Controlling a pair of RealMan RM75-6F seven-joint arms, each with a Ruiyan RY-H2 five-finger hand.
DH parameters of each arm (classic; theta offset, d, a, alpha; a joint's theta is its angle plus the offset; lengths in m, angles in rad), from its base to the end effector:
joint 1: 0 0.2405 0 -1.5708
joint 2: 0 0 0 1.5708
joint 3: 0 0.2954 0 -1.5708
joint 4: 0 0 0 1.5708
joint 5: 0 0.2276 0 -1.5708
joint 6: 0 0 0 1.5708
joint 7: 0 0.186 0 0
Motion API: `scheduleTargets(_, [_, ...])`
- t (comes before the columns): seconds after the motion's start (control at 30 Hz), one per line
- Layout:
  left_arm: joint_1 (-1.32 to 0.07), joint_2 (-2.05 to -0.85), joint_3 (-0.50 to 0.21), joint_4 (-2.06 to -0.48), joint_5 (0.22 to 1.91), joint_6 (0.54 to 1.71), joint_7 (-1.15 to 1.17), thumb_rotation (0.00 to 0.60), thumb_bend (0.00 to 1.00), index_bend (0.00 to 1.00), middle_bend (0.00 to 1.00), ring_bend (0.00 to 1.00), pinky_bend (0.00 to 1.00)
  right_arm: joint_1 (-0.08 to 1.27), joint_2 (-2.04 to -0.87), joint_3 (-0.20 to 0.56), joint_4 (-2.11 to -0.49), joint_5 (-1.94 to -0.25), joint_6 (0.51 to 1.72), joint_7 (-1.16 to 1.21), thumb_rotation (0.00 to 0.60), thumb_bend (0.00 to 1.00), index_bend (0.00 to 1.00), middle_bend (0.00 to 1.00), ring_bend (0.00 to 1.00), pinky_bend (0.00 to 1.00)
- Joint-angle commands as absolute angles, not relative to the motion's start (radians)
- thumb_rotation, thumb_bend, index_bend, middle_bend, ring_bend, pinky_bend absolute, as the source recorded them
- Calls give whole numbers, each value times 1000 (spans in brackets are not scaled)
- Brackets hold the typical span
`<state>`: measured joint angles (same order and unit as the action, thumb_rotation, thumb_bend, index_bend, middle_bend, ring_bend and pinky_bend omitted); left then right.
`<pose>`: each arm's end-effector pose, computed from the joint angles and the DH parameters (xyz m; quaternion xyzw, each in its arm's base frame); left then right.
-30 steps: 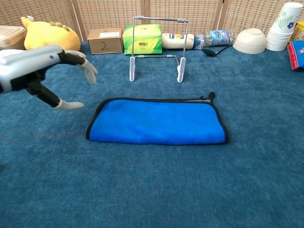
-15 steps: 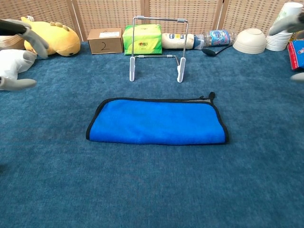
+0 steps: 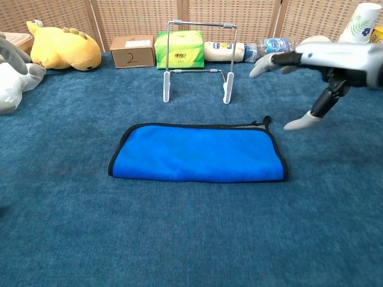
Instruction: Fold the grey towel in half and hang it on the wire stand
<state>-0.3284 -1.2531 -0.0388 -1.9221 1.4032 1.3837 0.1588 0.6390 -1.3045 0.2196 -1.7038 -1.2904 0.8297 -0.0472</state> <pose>-0.2227 0.2766 0.0765 -0.6117 -0.4513 -0.4733 0.4452 -0.1659 -0.3799 0.0092 0.7355 -0.4443 0.3999 0.3189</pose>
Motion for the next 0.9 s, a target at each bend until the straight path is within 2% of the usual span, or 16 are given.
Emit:
scheduleTargets(0.03, [-326, -1252, -41, -1922, 1406, 1382, 155, 600, 333, 373, 258, 46, 47, 662, -1332, 207, -1677, -1263, 820, -87, 600, 166, 155, 39, 0, 0])
scheduleTargets(0.47, [-317, -1250, -53, -1928, 1415, 1374, 155, 600, 334, 367, 247, 42, 47, 684, -1379, 162, -1606, -1255, 835, -139, 600, 143, 156, 39, 0, 0])
scheduleTargets(0.9, [-304, -1255, -61, -1932, 1415, 1375, 158, 600, 334, 358, 238, 38, 47, 731, -1481, 180, -1486, -1211, 841, -175, 600, 144, 152, 40, 0, 0])
